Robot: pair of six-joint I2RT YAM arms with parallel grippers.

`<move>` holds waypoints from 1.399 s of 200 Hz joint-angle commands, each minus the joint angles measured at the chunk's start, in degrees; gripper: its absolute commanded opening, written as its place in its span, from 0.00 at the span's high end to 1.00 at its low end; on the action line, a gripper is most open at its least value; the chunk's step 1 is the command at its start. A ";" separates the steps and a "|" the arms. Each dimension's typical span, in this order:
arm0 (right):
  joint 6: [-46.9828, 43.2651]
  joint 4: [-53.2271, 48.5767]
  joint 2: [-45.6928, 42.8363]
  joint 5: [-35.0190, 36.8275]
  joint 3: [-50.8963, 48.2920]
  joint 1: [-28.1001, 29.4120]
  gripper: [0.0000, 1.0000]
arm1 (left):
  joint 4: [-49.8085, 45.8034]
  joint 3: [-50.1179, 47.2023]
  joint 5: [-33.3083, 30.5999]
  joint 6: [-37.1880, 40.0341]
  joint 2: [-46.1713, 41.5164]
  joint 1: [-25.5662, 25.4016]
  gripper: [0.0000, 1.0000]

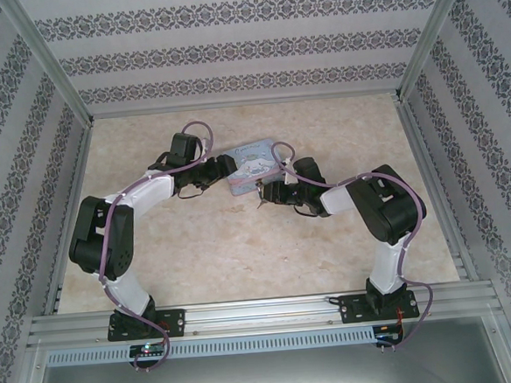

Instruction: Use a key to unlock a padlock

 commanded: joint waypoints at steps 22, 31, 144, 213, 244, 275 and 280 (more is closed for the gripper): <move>0.83 1.28 0.47 1.75 -1.26 0.76 0.92 | -0.86 1.69 -0.32 1.67 0.63 0.83 0.27; 1.55 1.68 0.41 1.87 -1.49 0.76 0.95 | -1.56 1.89 -0.99 2.32 0.63 0.76 0.27; 14.51 4.73 -3.08 7.75 -4.86 1.63 1.00 | -16.85 11.88 -22.08 16.47 7.33 -8.79 0.27; 23.03 4.12 -5.00 14.44 -6.20 2.65 1.00 | -19.80 12.07 -27.90 19.18 9.48 -11.75 0.27; 26.74 3.06 -6.14 17.58 -6.11 2.78 1.00 | -19.72 11.67 -27.91 19.18 10.37 -12.10 0.28; 30.36 2.36 -6.21 19.69 -5.32 2.95 1.00 | -19.71 11.52 -27.74 19.18 11.38 -12.61 0.29; 30.78 2.59 -6.08 19.89 -5.23 2.94 1.00 | -19.71 11.49 -27.72 19.20 11.51 -12.58 0.29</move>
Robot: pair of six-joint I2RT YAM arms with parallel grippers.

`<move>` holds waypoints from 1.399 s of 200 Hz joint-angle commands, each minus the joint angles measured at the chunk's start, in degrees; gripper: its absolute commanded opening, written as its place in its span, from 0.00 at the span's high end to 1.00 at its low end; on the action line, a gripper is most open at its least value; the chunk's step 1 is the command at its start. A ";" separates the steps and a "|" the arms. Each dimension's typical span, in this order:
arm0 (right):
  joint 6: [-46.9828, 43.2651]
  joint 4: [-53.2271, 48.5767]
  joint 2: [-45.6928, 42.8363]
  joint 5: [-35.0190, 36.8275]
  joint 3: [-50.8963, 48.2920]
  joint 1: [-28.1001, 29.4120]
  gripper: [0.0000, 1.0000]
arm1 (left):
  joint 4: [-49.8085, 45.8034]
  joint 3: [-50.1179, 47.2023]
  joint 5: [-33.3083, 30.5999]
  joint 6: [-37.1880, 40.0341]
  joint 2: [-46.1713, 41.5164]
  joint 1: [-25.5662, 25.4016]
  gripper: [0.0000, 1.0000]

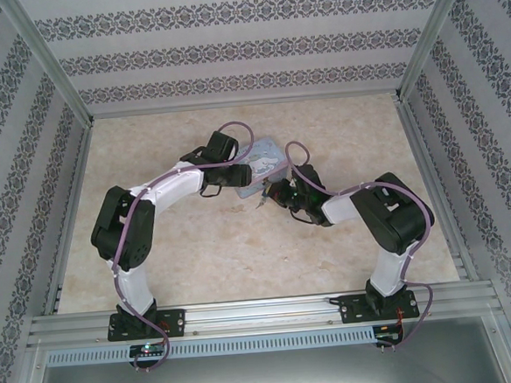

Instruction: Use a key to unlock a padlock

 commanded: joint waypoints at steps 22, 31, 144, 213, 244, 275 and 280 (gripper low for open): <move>6.05 -1.14 -0.57 6.46 0.78 -0.13 1.00 | -5.22 -1.12 -2.27 2.01 3.99 -1.06 0.29; 6.81 -1.08 -0.54 7.12 0.85 -0.04 1.00 | -5.22 -1.12 -2.20 2.01 4.25 -1.02 0.29; 4.85 -6.05 -1.32 8.56 4.41 -3.61 1.00 | -5.49 -1.30 -1.03 2.38 6.71 -1.17 0.36; -2.66 -15.64 -1.77 6.50 8.75 -8.71 1.00 | -5.36 -1.47 -0.45 2.30 7.88 -1.12 0.41; -4.19 -16.87 -1.86 6.52 8.69 -10.55 1.00 | -5.31 -1.39 -0.35 2.30 8.03 -1.17 0.42; -7.37 -19.34 -1.03 4.42 11.04 -11.83 1.00 | -5.40 -1.04 0.08 2.35 8.55 -1.13 0.43; -8.36 -20.37 -0.86 4.13 11.87 -11.86 1.00 | -5.40 -0.96 0.09 2.35 8.62 -1.15 0.43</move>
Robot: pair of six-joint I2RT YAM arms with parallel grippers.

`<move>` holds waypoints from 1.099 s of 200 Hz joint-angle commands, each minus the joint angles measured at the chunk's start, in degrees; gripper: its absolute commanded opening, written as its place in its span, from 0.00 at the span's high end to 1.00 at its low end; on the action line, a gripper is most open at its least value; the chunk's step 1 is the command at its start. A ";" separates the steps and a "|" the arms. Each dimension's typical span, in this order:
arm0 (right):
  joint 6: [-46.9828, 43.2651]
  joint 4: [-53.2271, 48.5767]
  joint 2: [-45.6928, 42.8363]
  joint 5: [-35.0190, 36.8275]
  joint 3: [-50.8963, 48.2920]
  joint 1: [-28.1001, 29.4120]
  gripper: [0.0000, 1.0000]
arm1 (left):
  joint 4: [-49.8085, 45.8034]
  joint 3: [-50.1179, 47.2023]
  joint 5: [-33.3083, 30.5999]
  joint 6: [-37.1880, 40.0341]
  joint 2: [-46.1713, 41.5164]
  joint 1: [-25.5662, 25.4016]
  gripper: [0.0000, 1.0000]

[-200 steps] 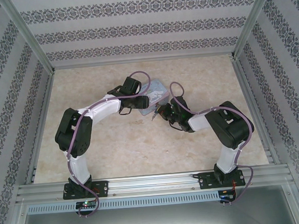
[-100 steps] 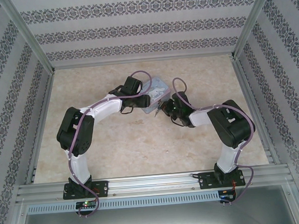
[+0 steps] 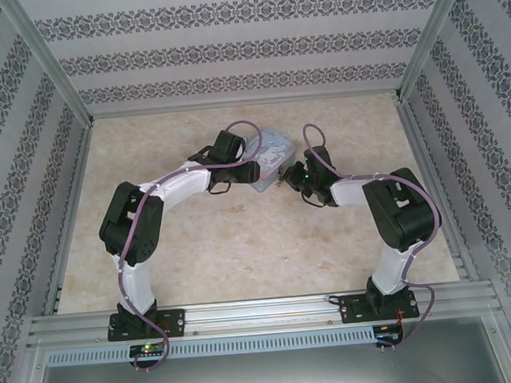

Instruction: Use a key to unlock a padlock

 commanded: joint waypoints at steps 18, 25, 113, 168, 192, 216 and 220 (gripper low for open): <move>-8.19 -10.01 0.00 3.33 6.34 -2.59 1.00 | -12.26 -2.29 -3.21 2.23 5.34 0.02 0.43; -9.57 -11.94 0.01 3.87 7.48 -2.43 1.00 | -12.33 -2.07 -3.13 2.26 5.42 -0.04 0.43; -11.81 -15.74 -2.81 5.70 6.10 -5.90 1.00 | -13.41 -1.04 -2.51 2.44 5.46 -0.03 0.42; -11.45 -13.89 -7.42 3.89 -2.85 -13.37 1.00 | -12.20 -0.32 -0.03 1.71 3.00 0.01 0.34; -11.36 -13.89 -10.09 3.61 -5.94 -15.82 0.91 | -11.54 0.46 1.49 0.86 1.29 0.16 0.30; -10.98 -14.21 -13.29 3.18 -8.95 -18.70 0.67 | -11.21 1.23 2.51 0.12 -0.91 0.33 0.27; -10.87 -14.27 -13.92 2.95 -9.51 -19.24 0.62 | -11.11 1.36 2.66 -0.06 -1.31 0.37 0.26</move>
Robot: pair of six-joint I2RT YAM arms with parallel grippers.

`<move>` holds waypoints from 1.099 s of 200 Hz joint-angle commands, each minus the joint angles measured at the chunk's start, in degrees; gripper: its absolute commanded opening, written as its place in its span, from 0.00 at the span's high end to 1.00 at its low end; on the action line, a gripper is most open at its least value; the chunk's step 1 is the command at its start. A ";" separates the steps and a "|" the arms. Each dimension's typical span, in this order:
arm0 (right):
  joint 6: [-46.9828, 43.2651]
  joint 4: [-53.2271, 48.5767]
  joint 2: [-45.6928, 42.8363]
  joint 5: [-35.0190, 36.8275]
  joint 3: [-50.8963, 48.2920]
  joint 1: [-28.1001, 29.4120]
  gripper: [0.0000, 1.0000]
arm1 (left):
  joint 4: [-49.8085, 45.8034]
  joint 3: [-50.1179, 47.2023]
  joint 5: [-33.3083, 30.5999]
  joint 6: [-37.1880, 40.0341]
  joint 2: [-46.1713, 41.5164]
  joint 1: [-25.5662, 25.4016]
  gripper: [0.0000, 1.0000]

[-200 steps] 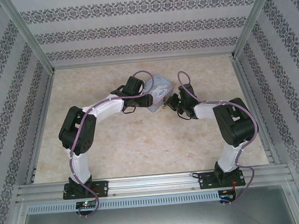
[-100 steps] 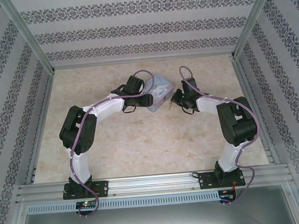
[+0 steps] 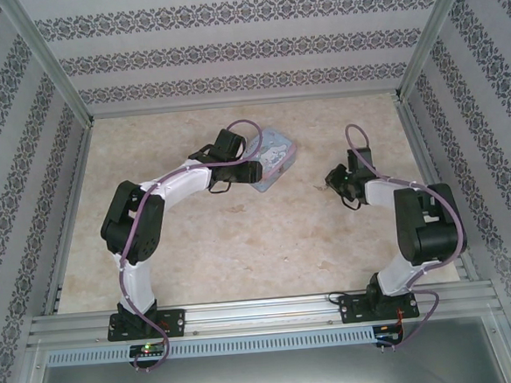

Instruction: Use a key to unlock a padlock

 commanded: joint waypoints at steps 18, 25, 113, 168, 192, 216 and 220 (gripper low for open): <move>0.83 -0.46 -6.78 -1.98 -5.04 -4.86 0.51 | -8.74 0.25 1.83 -0.71 -4.10 0.55 0.22; 1.18 -0.46 -8.42 -2.54 -5.98 -5.91 0.47 | -8.77 0.36 1.78 -0.85 -5.08 0.73 0.20; -7.31 -16.41 -26.35 3.61 3.98 -9.63 0.02 | -7.23 -4.26 -9.75 0.19 -26.23 5.16 0.00; -20.20 -13.22 -25.43 20.70 6.58 -7.12 0.02 | 6.90 -19.38 -23.30 6.96 -39.99 13.84 0.01; -30.73 -6.00 -23.42 25.89 2.81 -3.71 0.02 | 21.51 -30.50 -28.36 14.71 -44.54 15.40 0.00; -38.78 1.95 -19.81 30.16 -1.79 -0.04 0.02 | 29.33 -38.37 -28.63 19.96 -46.17 18.58 0.01; -39.46 3.46 -19.33 30.66 -2.86 0.33 0.02 | 29.79 -39.30 -28.29 19.98 -46.24 19.49 0.01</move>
